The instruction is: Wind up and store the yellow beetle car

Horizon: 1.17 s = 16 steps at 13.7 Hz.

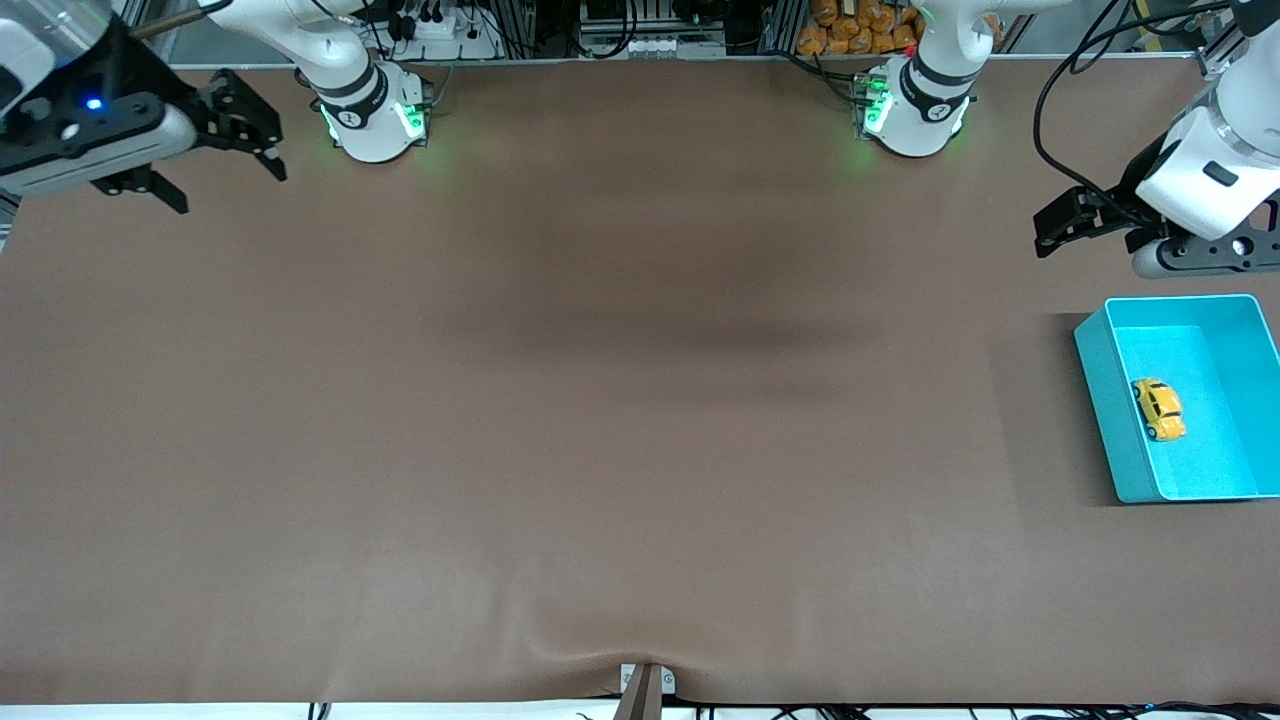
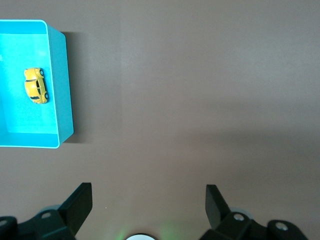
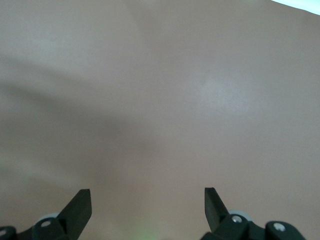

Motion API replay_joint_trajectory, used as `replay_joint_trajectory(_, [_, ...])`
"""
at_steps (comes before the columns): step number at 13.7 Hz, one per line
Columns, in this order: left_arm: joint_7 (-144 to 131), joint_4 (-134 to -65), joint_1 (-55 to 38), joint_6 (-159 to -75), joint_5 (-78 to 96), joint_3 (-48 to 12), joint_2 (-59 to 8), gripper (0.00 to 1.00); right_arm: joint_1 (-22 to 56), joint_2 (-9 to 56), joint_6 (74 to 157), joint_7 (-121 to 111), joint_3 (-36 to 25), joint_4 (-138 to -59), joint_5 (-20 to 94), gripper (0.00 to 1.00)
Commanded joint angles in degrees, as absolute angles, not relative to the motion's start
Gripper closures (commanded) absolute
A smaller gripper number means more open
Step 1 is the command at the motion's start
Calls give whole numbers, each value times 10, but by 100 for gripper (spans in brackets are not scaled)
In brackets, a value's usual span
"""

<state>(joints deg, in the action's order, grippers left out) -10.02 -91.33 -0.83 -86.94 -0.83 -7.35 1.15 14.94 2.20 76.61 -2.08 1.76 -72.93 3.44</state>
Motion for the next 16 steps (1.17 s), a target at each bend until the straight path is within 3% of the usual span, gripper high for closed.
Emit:
replay_joint_trajectory(1, [-86, -906, -11, -875, -21, -74, 11, 0, 149, 35, 763, -11, 15, -723, 29, 0])
replay_joint_trajectory(4, [-65, -906, -10, -878, -16, -74, 8, 0, 78, 79, 769, -19, -6, -728, 40, 0])
replay_joint_trajectory(8, [-65, -906, -6, -878, -14, -74, 7, 0, 69, 110, 776, -11, -6, -737, 32, 0])
replay_joint_trajectory(12, [-65, -906, -6, -878, -13, -73, 7, 0, 69, 131, 852, -11, -7, -736, 28, 0])
replay_joint_trajectory(16, [-65, -906, -5, -878, -14, -73, 6, 0, 43, 150, 846, -13, -7, -757, 38, 0])
